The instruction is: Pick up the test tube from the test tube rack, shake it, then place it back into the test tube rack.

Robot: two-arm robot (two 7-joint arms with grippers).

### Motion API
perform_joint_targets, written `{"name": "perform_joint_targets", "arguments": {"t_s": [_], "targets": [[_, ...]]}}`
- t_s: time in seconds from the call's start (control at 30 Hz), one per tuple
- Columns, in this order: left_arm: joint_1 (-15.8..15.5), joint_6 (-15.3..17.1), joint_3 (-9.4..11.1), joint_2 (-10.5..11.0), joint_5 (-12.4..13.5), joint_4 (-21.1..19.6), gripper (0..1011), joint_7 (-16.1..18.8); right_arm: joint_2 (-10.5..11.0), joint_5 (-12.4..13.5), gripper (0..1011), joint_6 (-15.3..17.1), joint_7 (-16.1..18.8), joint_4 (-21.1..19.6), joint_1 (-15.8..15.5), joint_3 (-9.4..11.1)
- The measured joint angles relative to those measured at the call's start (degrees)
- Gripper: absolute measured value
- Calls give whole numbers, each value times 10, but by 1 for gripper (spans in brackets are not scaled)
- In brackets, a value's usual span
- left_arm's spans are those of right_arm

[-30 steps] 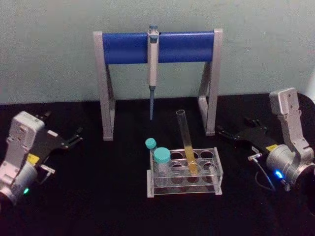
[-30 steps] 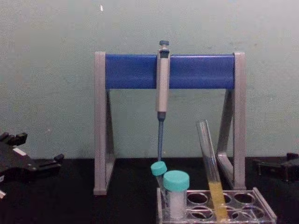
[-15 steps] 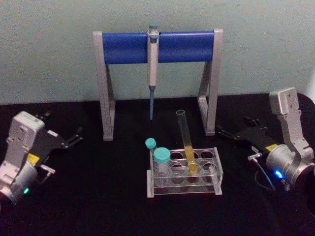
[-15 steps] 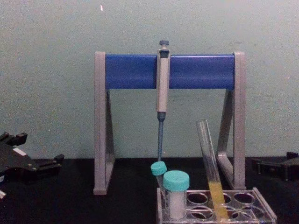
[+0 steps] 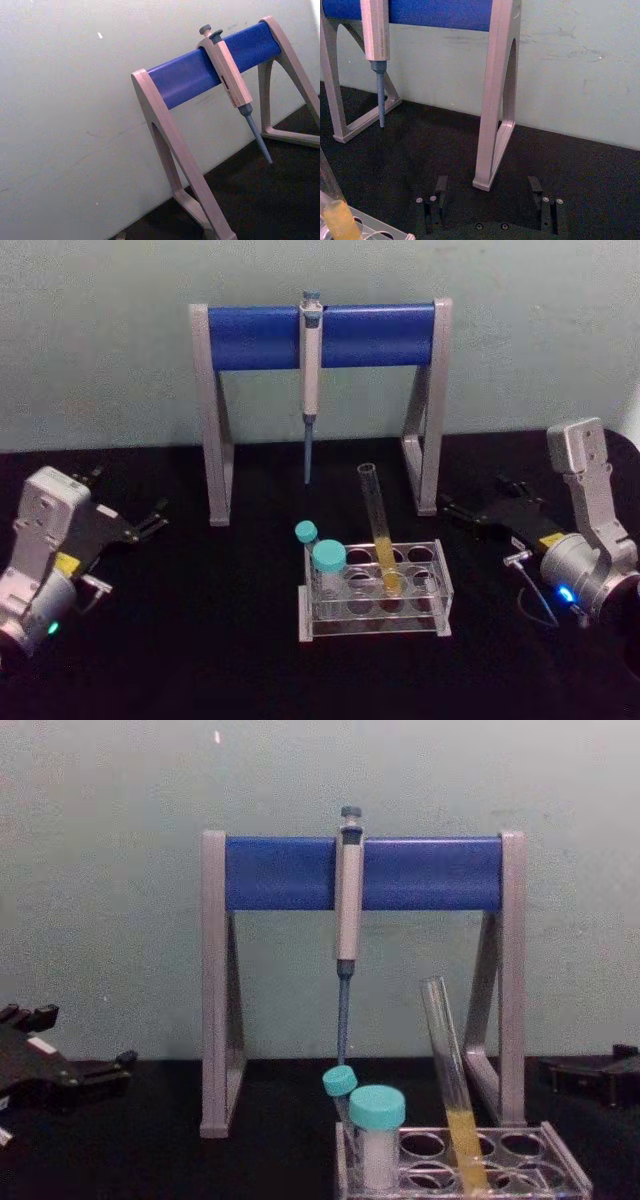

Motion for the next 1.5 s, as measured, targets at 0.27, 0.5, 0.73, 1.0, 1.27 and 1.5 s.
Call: {"name": "perform_joint_targets", "arguments": {"t_s": [0.27,0.5,0.73,1.0,1.27,1.5], "targets": [[0,0,0,0,0,0,1001,0,0,0,1000,0,0,0,0,0],[0,0,0,0,0,0,1001,0,0,0,1000,0,0,0,0,0],[0,0,0,0,0,0,1001,0,0,0,1000,0,0,0,0,0],[0,0,0,0,0,0,1001,0,0,0,1000,0,0,0,0,0],[0,0,0,0,0,0,1001,0,0,0,1000,0,0,0,0,0],[0,0,0,0,0,0,1001,0,0,0,1000,0,0,0,0,0]]}}
